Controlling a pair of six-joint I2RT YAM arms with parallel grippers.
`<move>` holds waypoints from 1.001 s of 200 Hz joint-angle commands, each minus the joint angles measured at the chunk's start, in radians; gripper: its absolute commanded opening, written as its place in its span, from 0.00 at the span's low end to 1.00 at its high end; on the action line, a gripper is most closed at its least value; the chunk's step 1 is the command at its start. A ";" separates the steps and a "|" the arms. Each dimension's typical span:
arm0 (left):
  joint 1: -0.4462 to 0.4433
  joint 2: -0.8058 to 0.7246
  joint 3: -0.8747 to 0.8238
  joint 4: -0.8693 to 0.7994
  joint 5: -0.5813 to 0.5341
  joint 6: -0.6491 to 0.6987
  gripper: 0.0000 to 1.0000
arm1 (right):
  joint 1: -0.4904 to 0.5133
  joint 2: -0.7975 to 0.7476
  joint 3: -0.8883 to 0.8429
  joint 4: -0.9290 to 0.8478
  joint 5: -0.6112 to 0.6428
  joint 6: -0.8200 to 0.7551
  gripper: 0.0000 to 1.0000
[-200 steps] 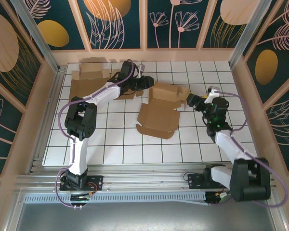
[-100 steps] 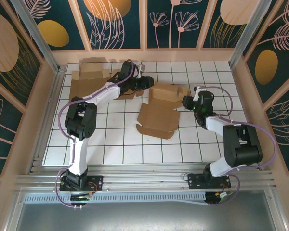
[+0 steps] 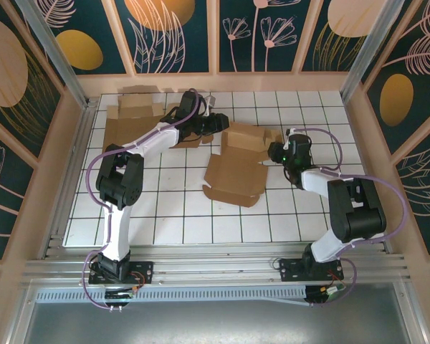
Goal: Fold the paper box
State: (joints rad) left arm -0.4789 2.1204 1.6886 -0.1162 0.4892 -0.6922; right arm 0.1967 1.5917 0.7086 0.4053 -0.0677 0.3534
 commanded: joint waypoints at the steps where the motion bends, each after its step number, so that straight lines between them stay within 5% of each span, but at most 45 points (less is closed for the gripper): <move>1: -0.007 -0.019 -0.001 -0.031 -0.006 0.010 0.41 | 0.010 0.006 0.056 -0.061 0.001 0.074 0.24; 98: -0.018 -0.001 0.017 -0.026 -0.002 0.001 0.41 | 0.038 -0.018 0.181 -0.243 -0.068 0.425 0.18; 200: -0.027 0.015 0.028 -0.024 -0.002 -0.003 0.41 | 0.163 0.013 0.283 -0.325 0.077 0.267 0.22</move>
State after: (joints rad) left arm -0.4847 2.1208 1.7020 -0.1158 0.4450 -0.6933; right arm 0.3252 1.6047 0.9253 0.0673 -0.0406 0.6823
